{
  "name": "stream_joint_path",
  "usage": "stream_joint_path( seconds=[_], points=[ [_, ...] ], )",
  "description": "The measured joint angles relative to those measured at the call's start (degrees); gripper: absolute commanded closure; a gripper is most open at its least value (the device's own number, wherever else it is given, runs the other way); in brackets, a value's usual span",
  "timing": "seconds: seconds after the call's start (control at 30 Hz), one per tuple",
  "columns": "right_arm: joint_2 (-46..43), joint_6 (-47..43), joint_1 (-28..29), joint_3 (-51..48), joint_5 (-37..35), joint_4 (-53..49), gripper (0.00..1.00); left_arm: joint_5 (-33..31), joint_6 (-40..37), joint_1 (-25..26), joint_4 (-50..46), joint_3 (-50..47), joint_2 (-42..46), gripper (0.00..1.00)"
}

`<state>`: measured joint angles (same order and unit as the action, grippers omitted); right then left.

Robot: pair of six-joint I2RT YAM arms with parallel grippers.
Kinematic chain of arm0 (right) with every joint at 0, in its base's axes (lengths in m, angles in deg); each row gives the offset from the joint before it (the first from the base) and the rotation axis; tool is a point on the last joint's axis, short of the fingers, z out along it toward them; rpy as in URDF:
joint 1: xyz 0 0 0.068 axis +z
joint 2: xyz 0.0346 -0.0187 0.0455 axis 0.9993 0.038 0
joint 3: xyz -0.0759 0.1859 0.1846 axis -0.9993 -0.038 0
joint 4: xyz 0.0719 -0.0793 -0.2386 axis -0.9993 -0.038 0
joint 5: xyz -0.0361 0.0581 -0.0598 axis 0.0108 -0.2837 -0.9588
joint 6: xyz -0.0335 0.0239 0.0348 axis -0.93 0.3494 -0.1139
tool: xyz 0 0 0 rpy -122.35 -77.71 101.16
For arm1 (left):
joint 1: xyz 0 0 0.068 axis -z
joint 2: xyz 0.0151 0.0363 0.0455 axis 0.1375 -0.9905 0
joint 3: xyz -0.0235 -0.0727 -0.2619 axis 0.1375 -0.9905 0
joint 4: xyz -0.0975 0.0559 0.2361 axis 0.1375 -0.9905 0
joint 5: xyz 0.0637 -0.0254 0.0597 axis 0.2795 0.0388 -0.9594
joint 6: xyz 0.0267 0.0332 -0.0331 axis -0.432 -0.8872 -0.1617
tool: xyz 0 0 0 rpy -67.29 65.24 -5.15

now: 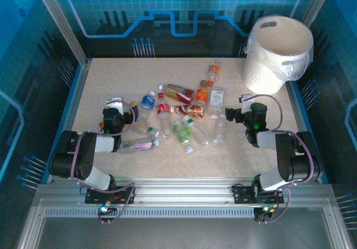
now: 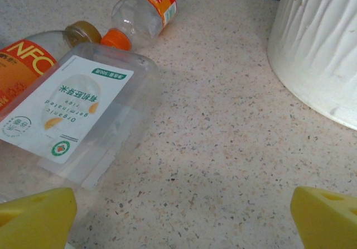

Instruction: Put the plastic bottles in the bin

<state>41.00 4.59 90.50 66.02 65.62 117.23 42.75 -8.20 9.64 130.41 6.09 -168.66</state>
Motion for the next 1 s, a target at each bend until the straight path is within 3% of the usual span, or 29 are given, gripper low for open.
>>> stream_joint_path(
  seconds=[0.27, 0.43, 0.73, 1.0],
  points=[
    [-11.6, 3.3, 0.6, 8.6, 0.0, -17.8, 0.00, -4.1, 1.7, 0.2, -9.3, 0.3, 19.8, 0.01],
    [-17.6, 14.9, 2.2, 15.3, -0.4, -31.3, 0.00, -7.7, 11.3, 0.3, -26.0, 7.1, 27.8, 0.01],
    [-15.6, 37.1, 5.0, 19.8, 4.2, -53.7, 0.00, -5.4, 28.6, 0.3, -51.7, 19.8, 30.0, 0.01],
    [-9.7, 41.8, 15.2, 22.9, 2.4, -68.3, 0.00, 0.7, 31.8, 0.3, -60.9, 20.3, 30.3, 0.01]
  ],
)
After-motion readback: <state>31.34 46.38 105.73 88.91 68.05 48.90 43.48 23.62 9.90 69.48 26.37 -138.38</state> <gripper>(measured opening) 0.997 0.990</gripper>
